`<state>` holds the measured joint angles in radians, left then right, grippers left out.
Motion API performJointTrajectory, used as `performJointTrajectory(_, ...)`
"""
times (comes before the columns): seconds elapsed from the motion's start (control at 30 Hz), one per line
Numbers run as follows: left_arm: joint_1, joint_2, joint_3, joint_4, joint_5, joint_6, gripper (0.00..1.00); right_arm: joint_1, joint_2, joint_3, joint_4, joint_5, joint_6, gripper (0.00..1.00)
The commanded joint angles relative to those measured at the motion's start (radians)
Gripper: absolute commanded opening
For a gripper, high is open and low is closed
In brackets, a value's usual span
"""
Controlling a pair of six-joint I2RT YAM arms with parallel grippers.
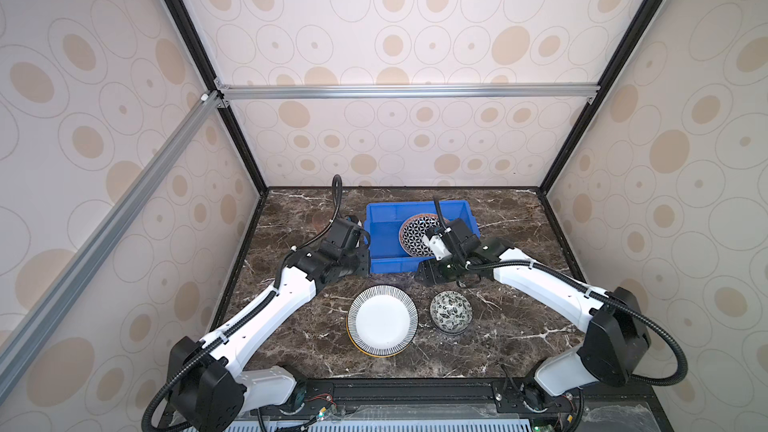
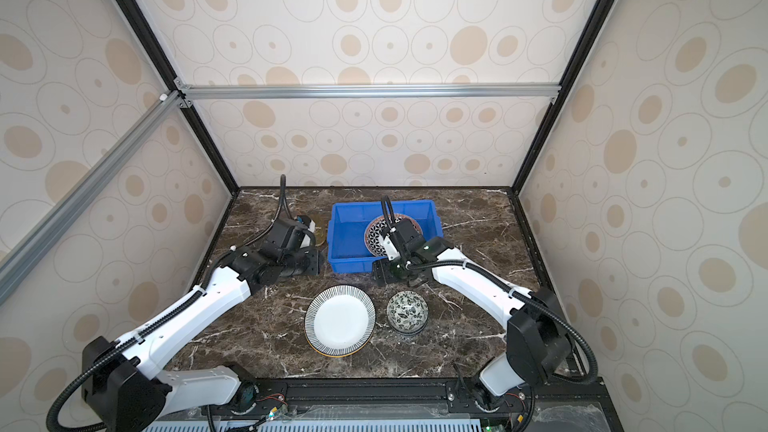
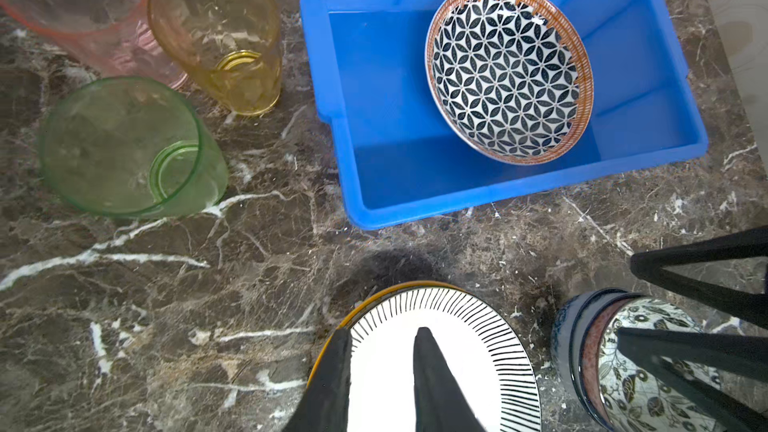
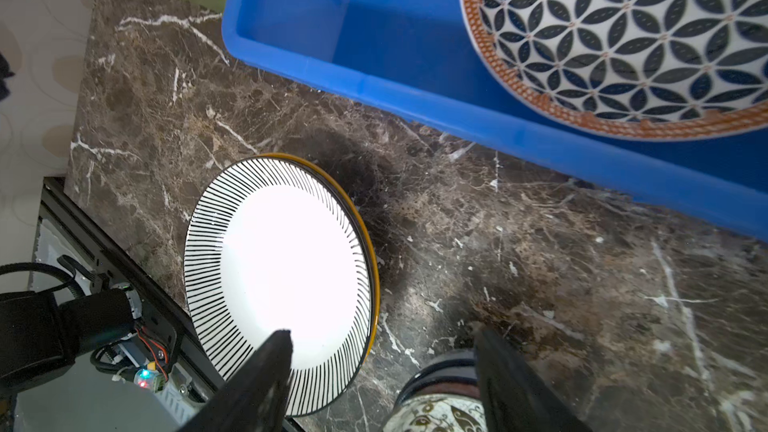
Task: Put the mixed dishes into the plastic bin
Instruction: 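Move both grippers down to the yellow-rimmed striped plate on the table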
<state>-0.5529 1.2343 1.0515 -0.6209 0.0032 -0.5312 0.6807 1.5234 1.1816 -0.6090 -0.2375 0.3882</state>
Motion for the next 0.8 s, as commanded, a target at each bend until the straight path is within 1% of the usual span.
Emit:
performJointTrajectory(0.0, -0.005, -0.043, -0.046, -0.077, -0.032, -0.029, 0.27, 0.042, 0.035, 0.020, -0.023, 0.006, 0.004, 0.71)
performJointTrajectory(0.2, -0.005, -0.102, -0.110, -0.135, -0.049, -0.042, 0.27, 0.080, 0.085, 0.024, -0.007, 0.009, 0.024, 0.69)
performJointTrajectory(0.53, -0.006, -0.146, -0.197, -0.138, -0.038, -0.076, 0.27, 0.124, 0.163, 0.044, -0.037, 0.060, 0.012, 0.63)
performJointTrajectory(0.77, -0.006, -0.154, -0.222, -0.126, -0.032, -0.091, 0.27, 0.138, 0.203, 0.054, -0.035, 0.078, 0.008, 0.57)
